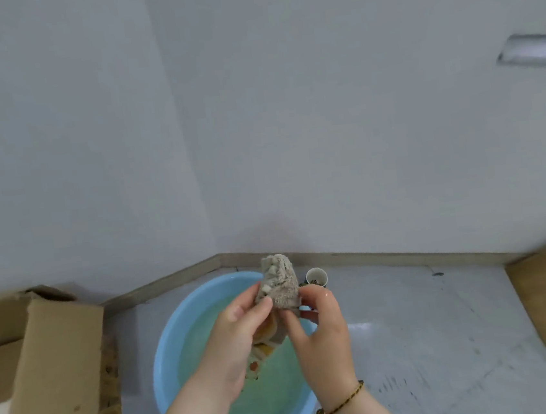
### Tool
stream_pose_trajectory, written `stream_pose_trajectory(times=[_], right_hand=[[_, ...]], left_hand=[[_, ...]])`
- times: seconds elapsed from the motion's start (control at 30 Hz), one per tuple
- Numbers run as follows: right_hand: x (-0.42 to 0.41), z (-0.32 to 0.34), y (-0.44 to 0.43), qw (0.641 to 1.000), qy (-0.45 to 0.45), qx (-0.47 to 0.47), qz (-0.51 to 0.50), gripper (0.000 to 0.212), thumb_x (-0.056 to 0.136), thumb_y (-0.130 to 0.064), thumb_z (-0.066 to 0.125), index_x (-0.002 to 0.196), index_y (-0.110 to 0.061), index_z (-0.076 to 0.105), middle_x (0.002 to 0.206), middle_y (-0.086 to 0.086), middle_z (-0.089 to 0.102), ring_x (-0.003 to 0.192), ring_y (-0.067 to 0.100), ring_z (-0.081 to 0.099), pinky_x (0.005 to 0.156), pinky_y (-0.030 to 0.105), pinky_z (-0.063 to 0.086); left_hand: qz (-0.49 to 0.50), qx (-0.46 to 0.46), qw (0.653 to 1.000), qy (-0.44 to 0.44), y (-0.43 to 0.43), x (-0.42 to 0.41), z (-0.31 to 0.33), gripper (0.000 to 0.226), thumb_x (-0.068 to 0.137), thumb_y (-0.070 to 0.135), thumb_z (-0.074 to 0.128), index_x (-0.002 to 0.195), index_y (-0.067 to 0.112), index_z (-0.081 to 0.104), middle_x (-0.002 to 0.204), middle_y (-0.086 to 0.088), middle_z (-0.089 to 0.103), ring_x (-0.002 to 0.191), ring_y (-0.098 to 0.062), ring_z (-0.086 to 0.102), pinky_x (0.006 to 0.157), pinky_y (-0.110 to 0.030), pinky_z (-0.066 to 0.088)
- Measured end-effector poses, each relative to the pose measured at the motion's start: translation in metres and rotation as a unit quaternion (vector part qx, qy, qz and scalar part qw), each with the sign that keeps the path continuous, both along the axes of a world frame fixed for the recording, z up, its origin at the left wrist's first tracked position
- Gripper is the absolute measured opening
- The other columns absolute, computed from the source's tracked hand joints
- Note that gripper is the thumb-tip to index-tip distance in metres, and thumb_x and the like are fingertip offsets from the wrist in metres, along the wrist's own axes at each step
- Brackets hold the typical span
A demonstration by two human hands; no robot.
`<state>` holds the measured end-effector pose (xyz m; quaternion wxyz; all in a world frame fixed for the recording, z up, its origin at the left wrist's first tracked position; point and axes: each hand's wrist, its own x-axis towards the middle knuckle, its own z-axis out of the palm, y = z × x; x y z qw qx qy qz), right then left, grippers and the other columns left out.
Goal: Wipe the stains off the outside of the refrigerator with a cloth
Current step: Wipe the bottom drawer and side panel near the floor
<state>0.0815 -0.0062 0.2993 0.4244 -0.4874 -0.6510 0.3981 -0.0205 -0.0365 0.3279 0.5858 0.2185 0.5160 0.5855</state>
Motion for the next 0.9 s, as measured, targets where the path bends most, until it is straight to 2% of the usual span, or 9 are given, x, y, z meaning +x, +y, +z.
stream_pose_trajectory(times=[0.17,0.23,0.3,0.43,0.53,0.63,0.73,0.8,0.9], right_hand=[[0.064,0.126,-0.007,0.998,0.019,-0.016,-0.058,0.036,0.086,-0.002,0.058,0.080,-0.037,0.050,0.081,-0.014,0.058,0.081,-0.009,0.057,0.068,0.006,0.044],[0.092,0.165,-0.016,0.995,0.030,-0.015,-0.093,0.033,0.088,-0.002,0.053,0.079,-0.033,0.052,0.078,-0.013,0.059,0.076,-0.008,0.057,0.065,0.008,0.044],[0.111,0.196,-0.029,0.990,0.050,-0.018,-0.132,0.030,0.090,-0.002,0.050,0.076,-0.028,0.054,0.073,-0.010,0.058,0.069,-0.006,0.056,0.063,0.010,0.043],[0.159,0.241,-0.073,0.958,0.185,-0.085,-0.204,0.024,0.095,-0.011,0.044,0.081,-0.015,0.063,0.083,0.008,0.066,0.079,0.016,0.061,0.077,0.036,0.051],[0.199,0.257,-0.118,0.920,0.280,-0.131,-0.242,0.028,0.096,-0.018,0.040,0.089,-0.011,0.066,0.092,0.011,0.070,0.089,0.023,0.065,0.087,0.043,0.051],[0.237,0.262,-0.172,0.891,0.317,-0.136,-0.294,0.033,0.097,-0.023,0.039,0.105,-0.005,0.065,0.101,0.014,0.071,0.098,0.026,0.066,0.087,0.040,0.053],[0.271,0.267,-0.223,0.880,0.322,-0.117,-0.328,0.035,0.096,-0.033,0.040,0.103,-0.010,0.066,0.098,0.008,0.072,0.093,0.019,0.068,0.074,0.028,0.056],[0.294,0.270,-0.259,0.883,0.293,-0.096,-0.353,0.035,0.083,-0.043,0.056,0.102,-0.015,0.064,0.100,0.004,0.071,0.091,0.015,0.068,0.070,0.021,0.054],[0.326,0.272,-0.305,0.880,0.262,-0.070,-0.391,0.036,0.064,-0.036,0.063,0.097,-0.022,0.060,0.095,-0.004,0.067,0.081,0.000,0.065,0.064,0.014,0.049]], left_hand=[[-0.077,0.048,0.995,0.035,0.005,0.055,0.113,0.037,0.091,-0.007,0.039,0.102,0.022,0.060,0.078,0.016,0.073,0.073,0.004,0.067,0.058,-0.009,0.050],[-0.116,0.074,0.989,0.043,0.005,0.083,0.150,0.036,0.088,-0.005,0.047,0.110,0.022,0.055,0.091,0.015,0.071,0.085,0.001,0.066,0.067,-0.011,0.053],[-0.136,0.080,0.987,0.034,0.003,0.104,0.170,0.040,0.084,-0.001,0.055,0.119,0.017,0.052,0.107,0.001,0.067,0.098,-0.012,0.063,0.079,-0.022,0.055],[-0.251,0.061,0.964,-0.058,-0.019,0.150,0.197,0.044,0.076,0.026,0.068,0.114,0.007,0.056,0.100,-0.013,0.069,0.085,-0.022,0.068,0.065,-0.030,0.057],[-0.352,0.040,0.930,-0.099,-0.039,0.186,0.208,0.046,0.074,0.023,0.069,0.111,-0.001,0.058,0.098,-0.019,0.069,0.082,-0.026,0.069,0.066,-0.032,0.057],[-0.453,0.033,0.886,-0.090,-0.067,0.232,0.214,0.042,0.072,0.023,0.068,0.107,0.002,0.061,0.094,-0.016,0.070,0.083,-0.025,0.068,0.073,-0.034,0.055],[-0.532,0.029,0.839,-0.112,-0.102,0.278,0.220,0.034,0.078,0.020,0.063,0.107,0.004,0.061,0.094,-0.016,0.070,0.083,-0.025,0.068,0.068,-0.032,0.056],[-0.559,0.028,0.820,-0.120,-0.129,0.310,0.224,0.026,0.081,0.014,0.053,0.104,0.004,0.061,0.087,-0.014,0.070,0.075,-0.023,0.069,0.063,-0.031,0.057],[-0.580,0.041,0.808,-0.095,-0.162,0.358,0.225,0.019,0.089,0.000,0.043,0.096,0.004,0.060,0.078,-0.013,0.070,0.067,-0.022,0.068,0.057,-0.030,0.057]])
